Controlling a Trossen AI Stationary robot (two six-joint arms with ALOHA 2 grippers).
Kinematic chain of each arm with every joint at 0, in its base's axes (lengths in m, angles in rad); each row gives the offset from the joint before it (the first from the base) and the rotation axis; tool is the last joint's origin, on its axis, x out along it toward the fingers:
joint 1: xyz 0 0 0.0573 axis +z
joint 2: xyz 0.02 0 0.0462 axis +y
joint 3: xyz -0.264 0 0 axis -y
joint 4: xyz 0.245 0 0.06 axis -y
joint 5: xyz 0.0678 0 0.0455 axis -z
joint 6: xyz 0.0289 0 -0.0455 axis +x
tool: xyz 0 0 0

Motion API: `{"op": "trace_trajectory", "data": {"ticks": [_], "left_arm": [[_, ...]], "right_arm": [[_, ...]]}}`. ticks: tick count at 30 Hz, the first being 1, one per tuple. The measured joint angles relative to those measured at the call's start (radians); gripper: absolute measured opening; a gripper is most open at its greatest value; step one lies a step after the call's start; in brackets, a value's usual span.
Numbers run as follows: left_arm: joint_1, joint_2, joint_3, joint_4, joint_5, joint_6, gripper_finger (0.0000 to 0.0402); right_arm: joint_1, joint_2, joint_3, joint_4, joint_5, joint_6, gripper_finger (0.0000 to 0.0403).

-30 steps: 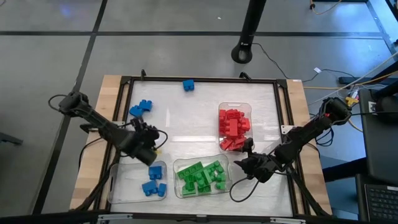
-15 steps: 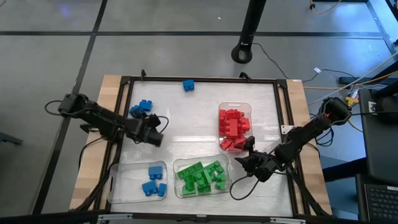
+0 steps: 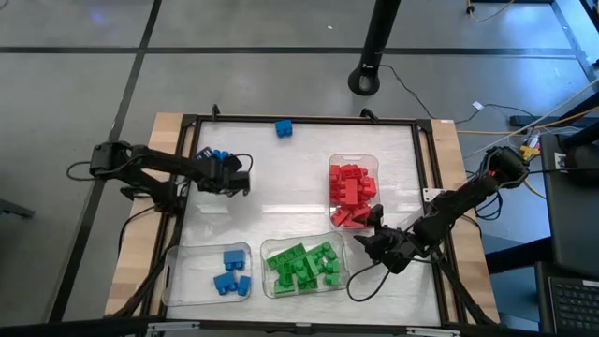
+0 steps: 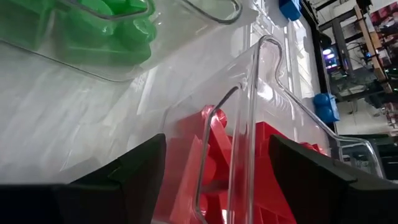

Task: Sort blocks
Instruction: Put the blue game piece into the bottom left transparent bin

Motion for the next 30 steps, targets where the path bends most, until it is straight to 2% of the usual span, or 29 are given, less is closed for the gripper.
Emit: {"op": "trace_trajectory", "data": {"ticks": [4, 11, 16, 25, 30], "left_arm": [[0.070, 0.018, 0.000, 0.026, 0.017, 0.071, 0.0197], [0.147, 0.066, 0.000, 0.030, 0.025, 0.058, 0.0197], [0.171, 0.099, 0.000, 0.035, 0.025, 0.073, 0.0197], [0.181, 0.122, -0.001, 0.187, -0.011, 0.250, 0.0197], [0.197, 0.123, -0.001, 0.182, -0.014, 0.282, 0.0197]], "right_arm": [[0.000, 0.000, 0.000, 0.000, 0.036, -0.002, 0.0282], [0.000, 0.000, 0.000, 0.001, 0.069, -0.002, 0.0282], [0.000, 0.000, 0.000, 0.002, 0.084, -0.002, 0.0282], [-0.029, 0.000, 0.000, 0.000, 0.048, -0.002, 0.0282], [-0.028, 0.000, 0.000, -0.001, 0.041, -0.002, 0.0282]]}}
